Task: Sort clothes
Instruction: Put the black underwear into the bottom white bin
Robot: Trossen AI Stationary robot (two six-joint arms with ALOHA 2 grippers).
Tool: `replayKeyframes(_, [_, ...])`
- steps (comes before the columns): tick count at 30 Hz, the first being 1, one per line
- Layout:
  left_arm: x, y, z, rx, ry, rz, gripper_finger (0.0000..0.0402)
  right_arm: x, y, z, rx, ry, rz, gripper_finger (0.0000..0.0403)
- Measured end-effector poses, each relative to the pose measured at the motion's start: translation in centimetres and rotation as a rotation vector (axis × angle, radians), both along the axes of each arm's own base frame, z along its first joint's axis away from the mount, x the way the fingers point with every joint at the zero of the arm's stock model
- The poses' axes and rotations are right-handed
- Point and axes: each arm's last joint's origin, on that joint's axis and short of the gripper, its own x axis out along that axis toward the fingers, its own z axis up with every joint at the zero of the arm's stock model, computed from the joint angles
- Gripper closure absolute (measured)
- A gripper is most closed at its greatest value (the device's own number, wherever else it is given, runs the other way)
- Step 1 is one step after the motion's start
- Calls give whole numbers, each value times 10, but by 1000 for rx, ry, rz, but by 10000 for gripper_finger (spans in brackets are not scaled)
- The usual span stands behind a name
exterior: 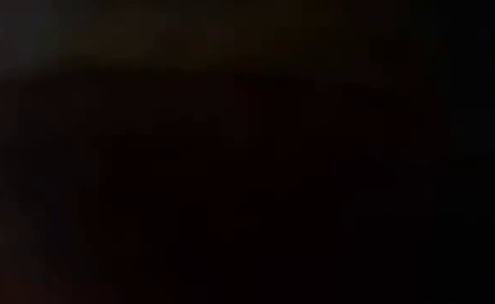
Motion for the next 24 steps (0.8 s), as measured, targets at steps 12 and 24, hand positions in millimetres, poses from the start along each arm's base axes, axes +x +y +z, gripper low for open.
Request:
replayKeyframes(12, [8, -6, -12, 11, 27, 14, 258, -2, -9, -89, 122, 359, -236, 384])
replayKeyframes(24, [8, -7, -11, -4, 15, 16, 258, 9, -14, -77, 234, 549, -258, 184])
